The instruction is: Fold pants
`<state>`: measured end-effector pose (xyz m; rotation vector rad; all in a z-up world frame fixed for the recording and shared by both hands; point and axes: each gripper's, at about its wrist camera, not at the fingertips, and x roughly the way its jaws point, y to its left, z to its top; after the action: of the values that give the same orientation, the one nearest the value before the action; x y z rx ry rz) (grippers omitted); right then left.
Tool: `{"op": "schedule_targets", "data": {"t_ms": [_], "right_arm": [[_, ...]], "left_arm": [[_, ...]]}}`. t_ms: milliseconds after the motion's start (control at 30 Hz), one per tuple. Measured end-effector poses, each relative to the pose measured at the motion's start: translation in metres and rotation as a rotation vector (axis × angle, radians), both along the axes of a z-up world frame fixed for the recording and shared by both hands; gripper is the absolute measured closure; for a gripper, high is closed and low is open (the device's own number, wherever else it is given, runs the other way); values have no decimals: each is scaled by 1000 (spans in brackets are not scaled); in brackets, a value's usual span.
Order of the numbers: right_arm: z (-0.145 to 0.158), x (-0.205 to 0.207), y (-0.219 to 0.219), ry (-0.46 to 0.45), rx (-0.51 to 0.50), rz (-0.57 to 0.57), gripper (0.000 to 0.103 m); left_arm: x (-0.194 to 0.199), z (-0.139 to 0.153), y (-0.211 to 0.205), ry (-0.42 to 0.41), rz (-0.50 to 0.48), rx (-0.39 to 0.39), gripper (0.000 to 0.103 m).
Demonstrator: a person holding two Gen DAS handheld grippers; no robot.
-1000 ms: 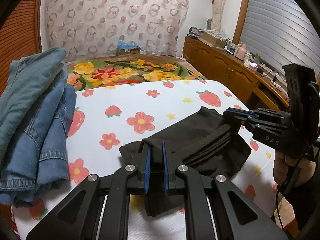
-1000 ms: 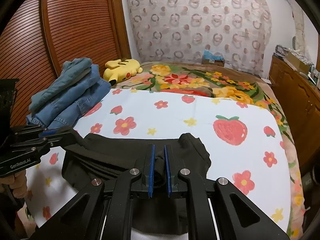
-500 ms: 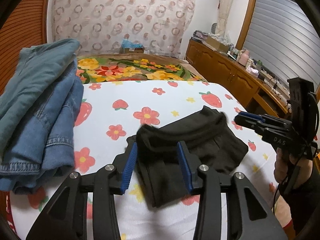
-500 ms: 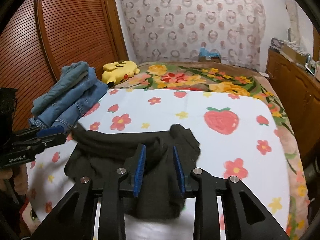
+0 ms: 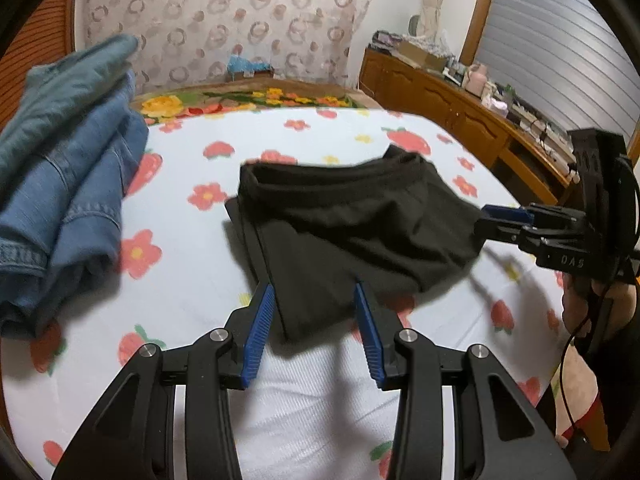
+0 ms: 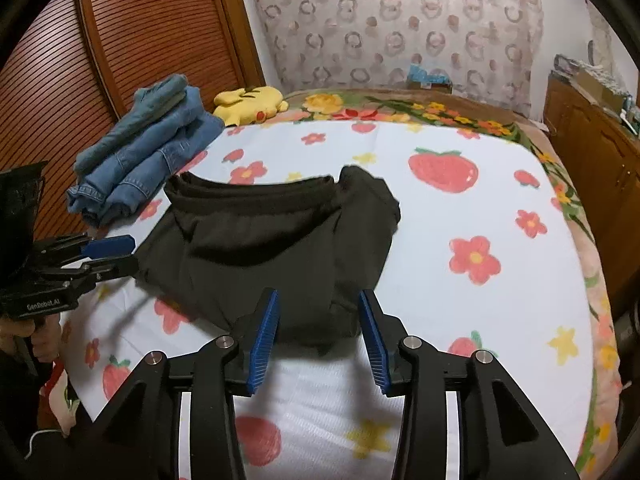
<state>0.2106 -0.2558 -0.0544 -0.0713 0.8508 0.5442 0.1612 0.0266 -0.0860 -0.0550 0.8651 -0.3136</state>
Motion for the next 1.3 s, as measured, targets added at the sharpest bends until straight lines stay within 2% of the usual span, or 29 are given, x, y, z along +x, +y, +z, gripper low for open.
{"op": "schedule_targets", "data": {"t_ms": [133, 233, 267, 300, 333, 400, 533, 933, 1300], "right_arm": [[-6, 6, -3, 28, 3, -11, 60], [-7, 6, -2, 33, 0, -1, 61], [-8, 5, -1, 29, -3, 3, 65], [-8, 5, -1, 29, -3, 12, 75], [-7, 4, 0, 25, -5, 18, 83], [-3, -1, -1, -15, -21, 20, 90], [4, -7, -8, -56, 11, -11, 92], [10, -58, -37, -24, 97, 17, 93], [11, -69, -39, -38, 70, -12, 93]], "left_arm": [[0, -4, -3, 6, -15, 16, 62], [2, -5, -3, 8, -25, 10, 72], [3, -6, -3, 10, -29, 10, 77], [4, -7, -3, 12, -32, 16, 83], [4, -8, -4, 9, -34, 22, 86], [1, -5, -3, -18, -28, 27, 93], [-10, 6, 1, -62, -13, 26, 94], [-62, 15, -2, -86, -66, 22, 94], [-77, 15, -22, -74, -98, 46, 94]]}}
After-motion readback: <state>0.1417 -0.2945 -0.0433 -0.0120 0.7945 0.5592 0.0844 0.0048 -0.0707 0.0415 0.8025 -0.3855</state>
